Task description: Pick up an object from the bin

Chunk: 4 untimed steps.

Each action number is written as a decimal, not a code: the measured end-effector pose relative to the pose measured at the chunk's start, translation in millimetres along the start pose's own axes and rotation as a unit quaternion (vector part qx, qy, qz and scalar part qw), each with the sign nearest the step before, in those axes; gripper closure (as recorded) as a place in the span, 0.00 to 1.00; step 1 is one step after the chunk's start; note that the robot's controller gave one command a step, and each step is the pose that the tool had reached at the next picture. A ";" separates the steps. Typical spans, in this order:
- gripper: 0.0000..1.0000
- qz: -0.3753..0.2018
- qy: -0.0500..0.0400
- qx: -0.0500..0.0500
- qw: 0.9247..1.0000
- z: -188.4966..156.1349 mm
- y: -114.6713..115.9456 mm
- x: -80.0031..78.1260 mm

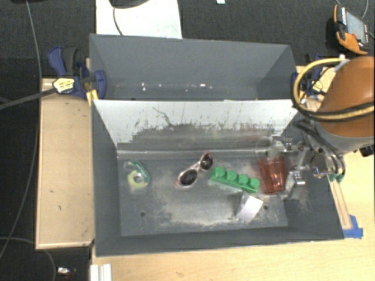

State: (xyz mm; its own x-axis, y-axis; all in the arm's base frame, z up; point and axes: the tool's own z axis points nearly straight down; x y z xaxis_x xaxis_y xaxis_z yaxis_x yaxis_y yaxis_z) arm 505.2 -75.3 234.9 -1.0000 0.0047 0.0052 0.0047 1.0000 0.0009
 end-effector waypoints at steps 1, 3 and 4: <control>0.00 -0.002 -0.004 0.001 1.000 -3.8 0.3 -1.6; 0.00 0.069 -0.010 0.001 0.998 74.2 37.8 -61.0; 0.00 0.058 0.000 0.000 0.998 134.0 36.2 -80.6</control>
Offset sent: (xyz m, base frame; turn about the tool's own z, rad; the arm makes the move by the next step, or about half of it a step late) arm 0.0554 0.0381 -0.1649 0.0882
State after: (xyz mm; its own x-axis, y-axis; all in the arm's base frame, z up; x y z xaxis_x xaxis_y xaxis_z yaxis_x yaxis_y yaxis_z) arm 585.3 -39.3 100.5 -0.9928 0.1195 0.0058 0.1195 0.9928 0.0003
